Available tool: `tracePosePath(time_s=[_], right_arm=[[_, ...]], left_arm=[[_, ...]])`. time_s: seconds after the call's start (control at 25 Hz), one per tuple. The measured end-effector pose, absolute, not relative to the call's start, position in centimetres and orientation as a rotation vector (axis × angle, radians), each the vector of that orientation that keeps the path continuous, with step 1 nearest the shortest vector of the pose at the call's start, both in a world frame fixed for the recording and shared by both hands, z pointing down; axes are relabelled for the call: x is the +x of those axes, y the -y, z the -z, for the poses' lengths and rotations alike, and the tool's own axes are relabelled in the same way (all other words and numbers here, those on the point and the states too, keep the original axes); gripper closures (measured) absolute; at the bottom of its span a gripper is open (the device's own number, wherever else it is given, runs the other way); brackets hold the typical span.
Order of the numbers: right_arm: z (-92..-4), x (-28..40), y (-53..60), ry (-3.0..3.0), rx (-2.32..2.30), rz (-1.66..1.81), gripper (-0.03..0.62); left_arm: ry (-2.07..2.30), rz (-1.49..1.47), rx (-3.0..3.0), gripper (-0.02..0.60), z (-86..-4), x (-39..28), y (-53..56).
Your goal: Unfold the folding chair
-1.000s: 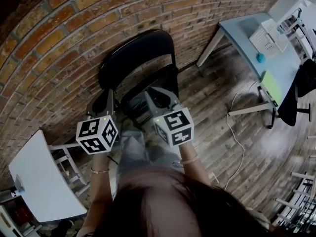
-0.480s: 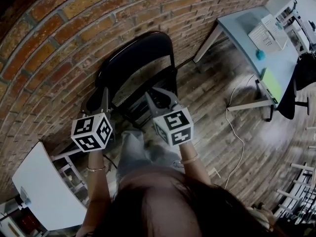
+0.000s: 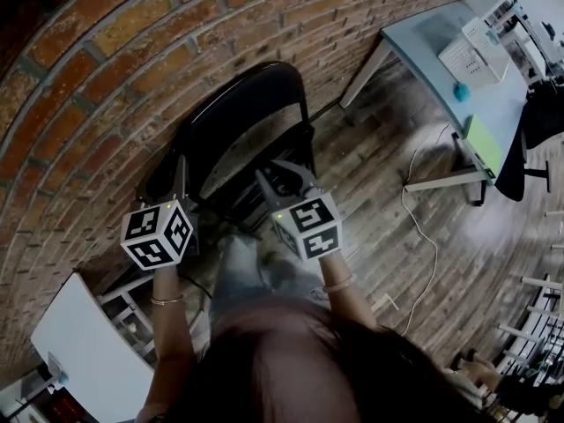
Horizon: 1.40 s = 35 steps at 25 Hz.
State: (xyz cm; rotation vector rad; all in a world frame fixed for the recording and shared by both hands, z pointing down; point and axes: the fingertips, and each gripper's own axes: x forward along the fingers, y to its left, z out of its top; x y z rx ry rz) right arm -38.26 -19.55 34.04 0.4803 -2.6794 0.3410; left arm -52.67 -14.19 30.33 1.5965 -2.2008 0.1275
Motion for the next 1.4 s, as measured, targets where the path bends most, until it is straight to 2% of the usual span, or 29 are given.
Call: tracePosePath(time_s=[0.56,1.04,1.24,1.4], right_arm=[[-35.9,-39.9,19.8,2.607,0.494,-0.341,0.490],[-36.6,-40.4,20.3,2.571,0.550,-0.389,0.447],[-36.7,-40.5,20.5,2.557,0.568,-0.421,0.446],[-37.2,-40.6,20.7,2.542,0.573,-0.453,0.421]], left_arm=[[2.124,-0.203,1.639,0.471,-31.7,-55.4,15.6],[1.938,-0.354,1.715,0.382,-34.3,-55.6,17.0],[1.850,-0.407,1.731,0.363,-35.4,-55.5,17.2],[1.794,-0.450,1.748,0.348,-36.4,-55.3,17.6]])
